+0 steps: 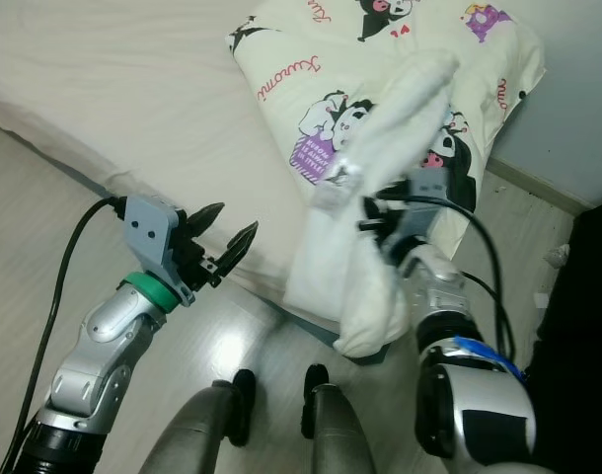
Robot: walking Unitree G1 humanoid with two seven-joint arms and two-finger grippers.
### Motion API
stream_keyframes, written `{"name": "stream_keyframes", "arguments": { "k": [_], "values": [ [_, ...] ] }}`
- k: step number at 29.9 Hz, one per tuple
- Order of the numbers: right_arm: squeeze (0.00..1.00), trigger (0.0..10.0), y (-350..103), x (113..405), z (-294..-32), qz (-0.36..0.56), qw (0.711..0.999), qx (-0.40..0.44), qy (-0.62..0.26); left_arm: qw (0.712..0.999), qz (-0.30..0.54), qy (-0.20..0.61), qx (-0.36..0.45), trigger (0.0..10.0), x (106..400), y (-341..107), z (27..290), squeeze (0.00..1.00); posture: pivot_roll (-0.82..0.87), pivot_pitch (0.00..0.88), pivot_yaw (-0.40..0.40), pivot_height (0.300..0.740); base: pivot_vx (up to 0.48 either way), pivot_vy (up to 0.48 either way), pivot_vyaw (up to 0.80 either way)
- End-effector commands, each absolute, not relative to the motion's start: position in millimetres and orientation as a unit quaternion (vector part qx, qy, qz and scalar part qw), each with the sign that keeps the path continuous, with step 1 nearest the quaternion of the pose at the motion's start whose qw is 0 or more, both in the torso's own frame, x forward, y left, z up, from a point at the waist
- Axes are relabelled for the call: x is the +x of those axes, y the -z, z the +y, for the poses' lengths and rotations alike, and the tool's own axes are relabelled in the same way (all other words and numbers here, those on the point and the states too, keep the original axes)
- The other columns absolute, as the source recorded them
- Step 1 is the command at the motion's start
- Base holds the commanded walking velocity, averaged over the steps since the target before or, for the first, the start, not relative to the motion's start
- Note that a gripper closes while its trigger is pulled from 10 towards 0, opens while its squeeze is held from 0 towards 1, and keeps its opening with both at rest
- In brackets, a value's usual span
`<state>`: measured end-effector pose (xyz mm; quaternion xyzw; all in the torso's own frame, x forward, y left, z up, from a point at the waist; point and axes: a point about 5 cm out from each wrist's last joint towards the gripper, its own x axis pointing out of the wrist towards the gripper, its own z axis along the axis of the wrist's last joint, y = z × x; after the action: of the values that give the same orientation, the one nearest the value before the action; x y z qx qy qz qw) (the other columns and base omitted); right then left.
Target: Clean up the room
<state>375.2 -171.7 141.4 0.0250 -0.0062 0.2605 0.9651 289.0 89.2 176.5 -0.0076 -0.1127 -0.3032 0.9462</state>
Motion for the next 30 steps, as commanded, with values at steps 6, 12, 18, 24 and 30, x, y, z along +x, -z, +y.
{"name": "stream_keyframes", "arguments": {
  "k": [6, 12, 18, 24, 30],
  "values": [
    [0.0, 0.0, -109, 353, -132, 0.042, 0.914, -0.032, -0.402, 0.947, -0.093, 0.306, -0.015, 10.0, 284, -167, 87, 0.0, 0.12, 0.367, 0.078, 0.735, 0.0, 0.0, 0.0],
    [0.0, 0.0, -97, 338, -118, 0.057, 0.876, -0.066, -0.474, 0.948, -0.093, 0.305, -0.018, 10.0, 283, -166, 85, 0.0, 0.11, 0.365, 0.081, 0.735, 0.0, 0.0, 0.0],
    [0.0, 0.0, -84, 325, -113, 0.078, 0.836, -0.127, -0.528, 0.948, -0.092, 0.304, -0.024, 10.0, 284, -167, 82, 0.0, 0.11, 0.367, 0.088, 0.735, 0.0, 0.0, 0.0],
    [0.0, 10.0, -86, 337, -126, 0.071, 0.885, -0.172, -0.427, 0.948, -0.091, 0.304, -0.025, 10.0, 284, -166, 80, 0.0, 0.11, 0.37, 0.091, 0.735, 0.0, 0.0, 0.0],
    [1.0, 10.0, -109, 364, -171, 0.049, 0.973, -0.099, -0.201, 0.949, -0.09, 0.302, -0.024, 10.0, 284, -166, 81, 0.0, 0.11, 0.368, 0.093, 0.735, 0.0, 0.0, 0.0]
  ]
}}
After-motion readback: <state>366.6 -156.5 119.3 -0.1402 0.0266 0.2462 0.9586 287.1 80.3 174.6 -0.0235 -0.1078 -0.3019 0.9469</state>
